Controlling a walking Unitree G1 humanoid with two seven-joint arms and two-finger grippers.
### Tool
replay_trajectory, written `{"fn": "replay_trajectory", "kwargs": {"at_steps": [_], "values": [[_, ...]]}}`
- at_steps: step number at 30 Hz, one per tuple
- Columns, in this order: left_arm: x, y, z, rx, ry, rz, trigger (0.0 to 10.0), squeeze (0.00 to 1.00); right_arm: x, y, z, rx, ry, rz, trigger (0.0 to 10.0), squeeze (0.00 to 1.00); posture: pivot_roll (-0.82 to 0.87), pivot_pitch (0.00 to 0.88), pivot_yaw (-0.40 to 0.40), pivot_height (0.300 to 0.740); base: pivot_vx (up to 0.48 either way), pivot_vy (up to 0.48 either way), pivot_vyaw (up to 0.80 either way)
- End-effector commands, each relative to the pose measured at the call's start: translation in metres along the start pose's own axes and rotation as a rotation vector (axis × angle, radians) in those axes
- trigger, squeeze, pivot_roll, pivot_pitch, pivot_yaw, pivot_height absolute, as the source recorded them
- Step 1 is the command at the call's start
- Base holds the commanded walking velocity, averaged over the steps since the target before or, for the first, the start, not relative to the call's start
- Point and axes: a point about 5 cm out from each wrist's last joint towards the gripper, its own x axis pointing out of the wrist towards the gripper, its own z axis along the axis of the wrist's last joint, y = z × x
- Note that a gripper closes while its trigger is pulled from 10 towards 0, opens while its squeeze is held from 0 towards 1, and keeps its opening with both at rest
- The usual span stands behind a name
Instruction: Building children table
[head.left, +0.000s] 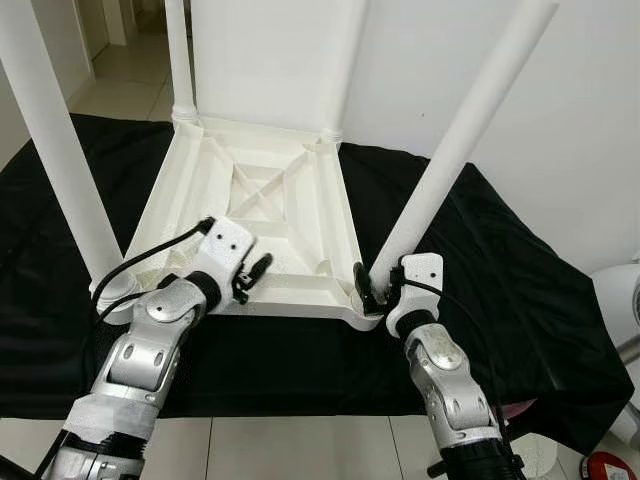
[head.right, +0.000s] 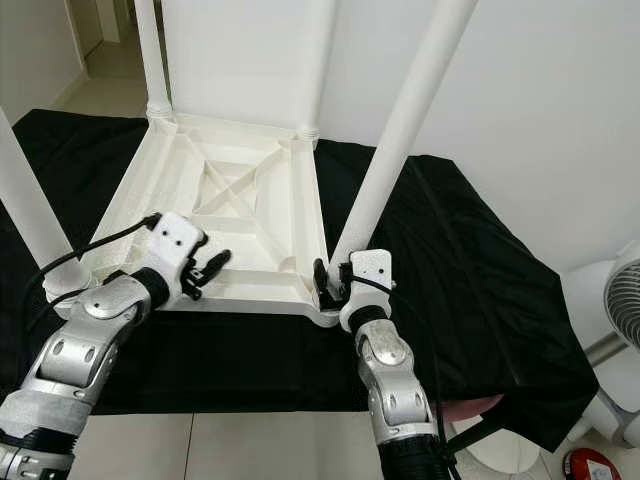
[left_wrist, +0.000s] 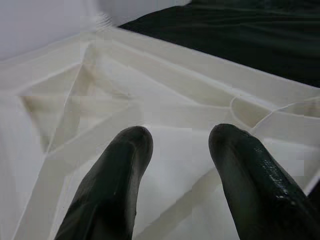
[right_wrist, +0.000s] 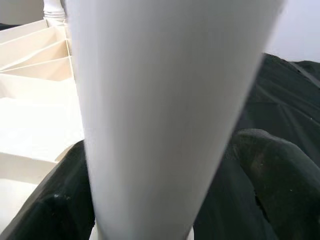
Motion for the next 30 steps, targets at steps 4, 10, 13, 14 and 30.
{"fn": "replay_trajectory", "kwargs": {"at_steps": [4,10,13,14,30], "values": [[0.008,-0.006,0.001,0.037,-0.005,-0.075,10.0,0.0,-0.007,-0.004,-0.002,0.03,-0.007,-0.013,10.0,0.0,-0.01,0.0,-0.126,0.74,0.0,0.0,0.0],[0.002,-0.013,-0.009,0.056,0.034,-0.236,10.0,0.0,-0.017,-0.009,-0.002,0.121,-0.034,-0.045,10.0,0.0,-0.02,0.0,-0.098,0.74,0.0,0.0,0.0],[-0.006,-0.016,-0.02,0.066,0.081,-0.34,10.0,0.0,-0.022,-0.013,-0.003,0.137,-0.04,-0.055,10.0,0.0,-0.03,0.0,-0.093,0.74,0.0,0.0,0.0],[-0.006,-0.016,-0.02,0.066,0.081,-0.34,10.0,0.0,-0.022,-0.013,-0.003,0.137,-0.04,-0.055,10.0,0.0,-0.03,0.0,-0.093,0.74,0.0,0.0,0.0],[-0.01,-0.007,-0.035,0.106,0.145,-0.427,10.0,0.0,-0.023,-0.017,-0.003,0.11,-0.031,-0.051,10.0,0.0,-0.03,0.0,-0.09,0.74,0.0,0.0,0.0]]}}
